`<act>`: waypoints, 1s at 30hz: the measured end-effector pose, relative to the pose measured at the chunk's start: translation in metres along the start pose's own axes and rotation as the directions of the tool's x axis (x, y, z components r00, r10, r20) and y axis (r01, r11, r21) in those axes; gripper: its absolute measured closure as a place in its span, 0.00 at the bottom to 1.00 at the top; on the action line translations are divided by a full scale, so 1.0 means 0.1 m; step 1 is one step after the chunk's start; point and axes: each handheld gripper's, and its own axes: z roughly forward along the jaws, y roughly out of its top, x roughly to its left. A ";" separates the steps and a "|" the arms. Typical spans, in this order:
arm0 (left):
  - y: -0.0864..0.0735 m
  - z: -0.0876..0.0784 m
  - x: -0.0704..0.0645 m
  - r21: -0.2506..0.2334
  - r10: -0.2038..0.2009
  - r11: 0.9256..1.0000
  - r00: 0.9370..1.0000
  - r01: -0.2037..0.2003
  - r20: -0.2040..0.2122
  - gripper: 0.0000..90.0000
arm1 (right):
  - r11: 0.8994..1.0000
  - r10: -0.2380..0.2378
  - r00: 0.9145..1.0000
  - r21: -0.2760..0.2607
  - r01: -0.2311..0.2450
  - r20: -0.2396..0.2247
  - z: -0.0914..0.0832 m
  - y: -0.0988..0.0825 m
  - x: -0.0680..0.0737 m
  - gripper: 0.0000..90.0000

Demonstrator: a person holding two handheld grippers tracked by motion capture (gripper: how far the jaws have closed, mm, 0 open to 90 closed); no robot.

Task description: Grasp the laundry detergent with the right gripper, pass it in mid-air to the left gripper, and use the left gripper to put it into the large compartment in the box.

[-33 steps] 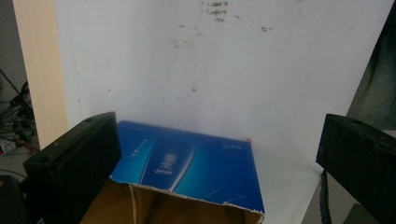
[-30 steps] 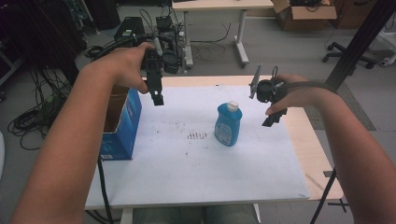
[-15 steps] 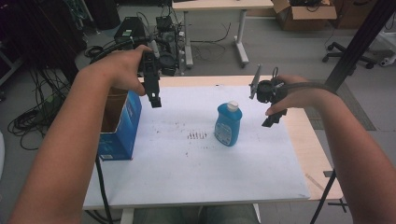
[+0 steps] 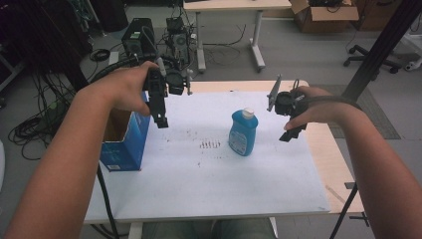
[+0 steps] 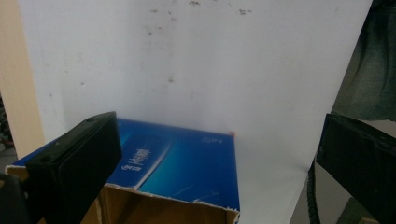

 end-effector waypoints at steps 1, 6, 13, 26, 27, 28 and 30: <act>0.00 0.02 -0.02 0.003 0.003 1.000 1.000 -0.003 -0.001 0.00 | 1.000 0.005 1.000 0.001 -0.005 0.000 0.01 0.00 0.01 0.05; 0.00 0.08 -0.12 -0.004 0.017 1.000 1.000 -0.017 0.012 0.00 | 1.000 -0.001 1.000 -0.003 0.001 -0.004 0.06 0.00 0.06 0.05; -0.01 0.20 -0.26 -0.007 0.033 0.999 0.999 -0.033 0.030 0.00 | 1.000 0.014 1.000 -0.003 -0.014 -0.007 0.08 0.00 0.08 0.04; -0.08 0.38 -0.43 0.001 0.046 0.999 0.997 -0.046 0.054 0.00 | 0.999 0.030 1.000 -0.034 -0.030 -0.009 0.17 -0.03 0.11 0.04; -0.09 0.39 -0.45 0.008 0.039 0.999 0.998 -0.040 0.052 0.00 | 0.999 0.037 0.999 -0.038 -0.038 -0.010 0.18 -0.04 0.12 0.04; -0.09 0.39 -0.45 0.008 0.039 0.999 0.998 -0.040 0.052 0.00 | 0.999 0.037 0.999 -0.038 -0.038 -0.010 0.18 -0.04 0.12 0.04; -0.10 0.40 -0.50 0.019 0.041 0.999 0.998 -0.042 0.048 0.00 | 0.998 0.045 0.999 -0.049 -0.046 -0.016 0.22 -0.04 0.13 0.04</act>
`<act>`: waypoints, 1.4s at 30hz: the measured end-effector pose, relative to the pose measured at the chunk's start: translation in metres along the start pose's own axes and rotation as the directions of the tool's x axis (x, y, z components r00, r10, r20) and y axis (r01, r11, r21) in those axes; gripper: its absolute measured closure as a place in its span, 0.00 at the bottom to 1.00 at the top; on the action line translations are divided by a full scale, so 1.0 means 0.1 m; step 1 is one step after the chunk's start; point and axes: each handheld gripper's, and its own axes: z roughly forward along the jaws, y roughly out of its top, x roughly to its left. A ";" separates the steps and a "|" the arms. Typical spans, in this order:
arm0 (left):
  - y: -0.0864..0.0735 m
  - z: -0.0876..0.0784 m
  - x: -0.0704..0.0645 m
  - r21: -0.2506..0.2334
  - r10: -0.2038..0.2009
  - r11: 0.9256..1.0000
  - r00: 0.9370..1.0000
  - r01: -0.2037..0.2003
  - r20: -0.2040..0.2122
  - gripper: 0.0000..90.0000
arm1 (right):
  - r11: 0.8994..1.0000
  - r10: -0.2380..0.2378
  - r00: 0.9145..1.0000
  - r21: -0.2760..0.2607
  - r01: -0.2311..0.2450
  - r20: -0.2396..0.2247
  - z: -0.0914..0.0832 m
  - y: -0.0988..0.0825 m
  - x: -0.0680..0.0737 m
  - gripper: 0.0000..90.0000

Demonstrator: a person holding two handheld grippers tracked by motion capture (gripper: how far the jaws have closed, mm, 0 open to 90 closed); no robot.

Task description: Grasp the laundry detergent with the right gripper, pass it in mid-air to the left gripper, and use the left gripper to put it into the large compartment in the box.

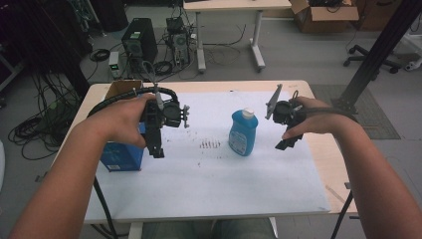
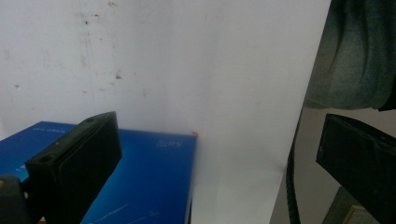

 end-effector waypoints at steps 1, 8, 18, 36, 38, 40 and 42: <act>0.00 0.01 -0.02 -0.004 0.001 1.000 1.000 -0.001 0.001 0.00 | 1.000 0.005 1.000 0.000 -0.005 0.000 0.01 0.00 0.00 0.04; -0.01 0.05 -0.11 -0.002 0.012 1.000 1.000 -0.012 0.008 0.00 | 0.999 0.018 1.000 -0.042 -0.018 -0.002 0.07 -0.01 0.04 0.04; -0.03 0.07 -0.21 -0.007 0.021 1.000 1.000 -0.021 0.004 0.00 | 0.988 0.087 0.996 -0.130 -0.088 -0.017 0.19 -0.03 0.11 0.05; -0.07 0.06 -0.33 -0.008 0.037 0.999 0.999 -0.037 -0.007 0.00 | 0.952 0.171 0.985 -0.254 -0.172 -0.030 0.40 -0.04 0.16 0.04; -0.07 0.06 -0.36 -0.004 0.043 0.999 0.999 -0.043 -0.004 0.00 | 0.946 0.178 0.984 -0.268 -0.180 -0.031 0.42 -0.03 0.16 0.04; -0.07 0.07 -0.37 -0.003 0.046 0.999 0.999 -0.046 -0.005 0.00 | 0.943 0.183 0.983 -0.276 -0.185 -0.032 0.43 -0.03 0.17 0.04; -0.08 0.07 -0.39 -0.009 0.052 0.999 0.999 -0.052 -0.006 0.00 | 0.934 0.196 0.980 -0.298 -0.199 -0.038 0.47 -0.02 0.17 0.04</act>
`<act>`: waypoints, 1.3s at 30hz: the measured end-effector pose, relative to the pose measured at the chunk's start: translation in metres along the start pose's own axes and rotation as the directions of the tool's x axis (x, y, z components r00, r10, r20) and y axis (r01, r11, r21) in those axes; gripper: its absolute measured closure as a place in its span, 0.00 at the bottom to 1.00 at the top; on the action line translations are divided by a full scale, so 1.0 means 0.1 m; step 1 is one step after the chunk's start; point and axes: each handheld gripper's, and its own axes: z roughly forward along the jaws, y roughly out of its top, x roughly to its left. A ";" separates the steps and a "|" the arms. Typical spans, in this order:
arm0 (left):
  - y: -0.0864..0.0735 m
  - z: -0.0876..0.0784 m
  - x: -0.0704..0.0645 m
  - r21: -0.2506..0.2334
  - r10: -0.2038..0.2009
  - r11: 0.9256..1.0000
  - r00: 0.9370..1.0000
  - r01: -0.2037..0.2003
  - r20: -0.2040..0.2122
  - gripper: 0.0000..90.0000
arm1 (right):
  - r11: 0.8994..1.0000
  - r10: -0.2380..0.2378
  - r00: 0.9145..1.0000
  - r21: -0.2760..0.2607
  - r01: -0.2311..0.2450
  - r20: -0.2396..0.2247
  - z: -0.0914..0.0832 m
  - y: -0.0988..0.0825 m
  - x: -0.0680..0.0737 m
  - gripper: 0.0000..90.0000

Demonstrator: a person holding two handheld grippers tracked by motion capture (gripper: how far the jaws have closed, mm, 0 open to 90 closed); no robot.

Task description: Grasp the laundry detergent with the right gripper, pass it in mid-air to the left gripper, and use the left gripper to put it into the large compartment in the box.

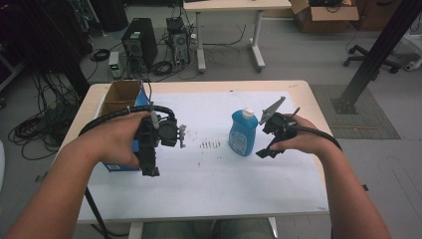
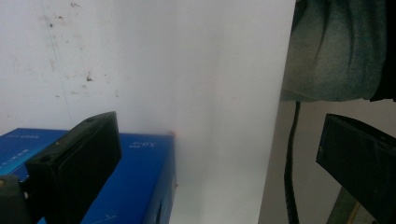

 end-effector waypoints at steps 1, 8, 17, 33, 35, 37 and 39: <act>0.00 0.00 0.00 0.000 0.000 1.000 1.000 0.000 0.000 0.00 | 1.000 0.000 1.000 0.000 0.000 0.000 0.00 0.00 0.00 0.04; -0.02 0.00 -0.03 0.003 0.006 1.000 1.000 -0.006 0.001 0.00 | 0.998 0.031 0.999 -0.051 -0.032 -0.004 0.07 -0.02 -0.01 0.04; -0.01 0.06 -0.08 0.008 0.027 1.000 1.000 -0.027 0.010 0.00 | 0.993 0.069 0.998 -0.097 -0.068 0.006 0.17 -0.08 -0.04 0.04; 0.00 0.06 -0.12 0.015 0.035 0.999 0.999 -0.035 0.009 0.00 | 0.974 0.102 0.994 -0.206 -0.092 0.040 0.25 -0.08 -0.03 0.04; 0.00 0.06 -0.13 0.016 0.036 0.999 0.999 -0.036 0.009 0.00 | 0.970 0.108 0.993 -0.223 -0.097 0.041 0.26 -0.07 -0.03 0.04; 0.00 0.06 -0.13 0.013 0.035 0.999 0.999 -0.035 0.008 0.00 | 0.967 0.115 0.992 -0.233 -0.102 0.043 0.28 -0.07 -0.02 0.04; 0.00 0.05 -0.13 0.016 0.036 0.999 0.999 -0.036 0.008 0.00 | 0.965 0.118 0.992 -0.242 -0.103 0.046 0.28 -0.06 -0.02 0.04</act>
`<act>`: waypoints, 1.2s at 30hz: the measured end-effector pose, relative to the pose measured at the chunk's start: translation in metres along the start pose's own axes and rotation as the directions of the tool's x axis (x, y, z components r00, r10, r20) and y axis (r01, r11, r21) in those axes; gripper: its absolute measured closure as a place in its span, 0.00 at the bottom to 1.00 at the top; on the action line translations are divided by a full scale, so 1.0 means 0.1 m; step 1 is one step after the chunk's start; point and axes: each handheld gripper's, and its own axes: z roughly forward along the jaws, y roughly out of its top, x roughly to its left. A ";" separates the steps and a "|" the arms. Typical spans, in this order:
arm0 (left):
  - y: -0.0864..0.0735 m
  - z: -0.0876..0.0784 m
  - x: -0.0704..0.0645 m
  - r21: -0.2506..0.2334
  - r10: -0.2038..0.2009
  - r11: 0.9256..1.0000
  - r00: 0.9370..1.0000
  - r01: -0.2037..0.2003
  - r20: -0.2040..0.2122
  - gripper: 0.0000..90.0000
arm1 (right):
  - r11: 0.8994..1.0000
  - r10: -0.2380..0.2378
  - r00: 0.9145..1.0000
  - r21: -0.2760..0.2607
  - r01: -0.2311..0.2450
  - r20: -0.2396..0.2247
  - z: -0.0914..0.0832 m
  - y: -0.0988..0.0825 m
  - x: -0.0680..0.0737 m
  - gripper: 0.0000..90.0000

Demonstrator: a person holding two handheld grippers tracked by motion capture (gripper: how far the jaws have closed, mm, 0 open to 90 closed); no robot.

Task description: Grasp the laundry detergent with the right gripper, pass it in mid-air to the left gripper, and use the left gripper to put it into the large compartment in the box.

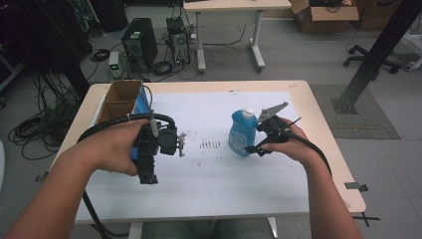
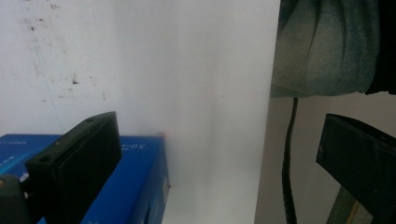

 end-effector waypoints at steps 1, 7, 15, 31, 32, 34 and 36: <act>0.00 0.00 0.00 0.001 0.001 1.000 1.000 -0.001 0.000 0.00 | 1.000 0.006 1.000 -0.010 -0.006 0.001 0.00 0.00 0.00 0.04; -0.02 -0.01 -0.01 -0.001 -0.003 1.000 1.000 0.003 -0.003 0.00 | 0.999 0.019 1.000 -0.046 -0.018 0.016 0.01 0.01 0.01 0.03; -0.03 0.01 -0.03 -0.003 0.000 1.000 1.000 0.000 -0.005 0.00 | 0.994 0.041 0.999 -0.102 -0.037 0.034 0.06 0.00 0.03 0.03; -0.03 0.02 -0.05 -0.009 0.000 1.000 1.000 0.000 -0.002 0.00 | 0.982 0.075 0.995 -0.176 -0.062 0.065 0.16 -0.02 0.10 0.03; -0.03 0.01 -0.05 -0.004 0.005 1.000 1.000 -0.005 -0.001 0.00 | 0.981 0.078 0.995 -0.180 -0.066 0.064 0.17 -0.02 0.10 0.03; -0.02 0.01 -0.05 -0.004 0.006 1.000 1.000 -0.006 -0.002 0.00 | 0.980 0.081 0.995 -0.185 -0.067 0.066 0.18 -0.03 0.10 0.03; -0.02 0.01 -0.06 -0.002 0.007 1.000 1.000 -0.007 -0.002 0.00 | 0.977 0.085 0.994 -0.200 -0.071 0.065 0.20 -0.05 0.10 0.03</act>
